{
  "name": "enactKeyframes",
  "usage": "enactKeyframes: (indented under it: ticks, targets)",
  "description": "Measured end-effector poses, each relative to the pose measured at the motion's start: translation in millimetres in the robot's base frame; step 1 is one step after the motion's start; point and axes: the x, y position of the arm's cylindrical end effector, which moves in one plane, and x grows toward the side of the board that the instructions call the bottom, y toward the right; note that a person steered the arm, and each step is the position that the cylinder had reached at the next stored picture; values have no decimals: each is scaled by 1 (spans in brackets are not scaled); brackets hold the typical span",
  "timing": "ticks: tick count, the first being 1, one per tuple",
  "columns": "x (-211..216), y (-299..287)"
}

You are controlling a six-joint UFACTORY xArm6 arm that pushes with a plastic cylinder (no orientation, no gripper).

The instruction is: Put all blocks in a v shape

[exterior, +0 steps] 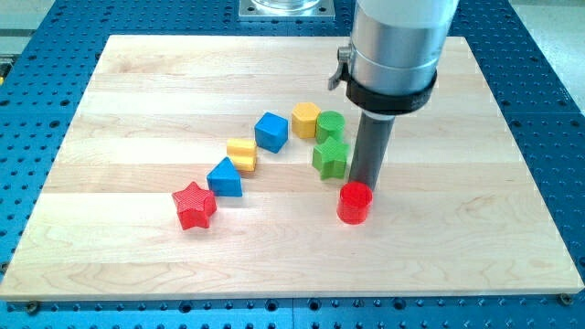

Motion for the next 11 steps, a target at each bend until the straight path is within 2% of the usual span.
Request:
enactKeyframes:
  ticks: [1,2,3,5,6,7,8,10,11]
  targets:
    - [1,50]
    - [59,12]
    - [85,5]
    - [52,-11]
    - [91,-90]
    - [45,-111]
    - [1,-95]
    - [-46,-71]
    - [-55,-69]
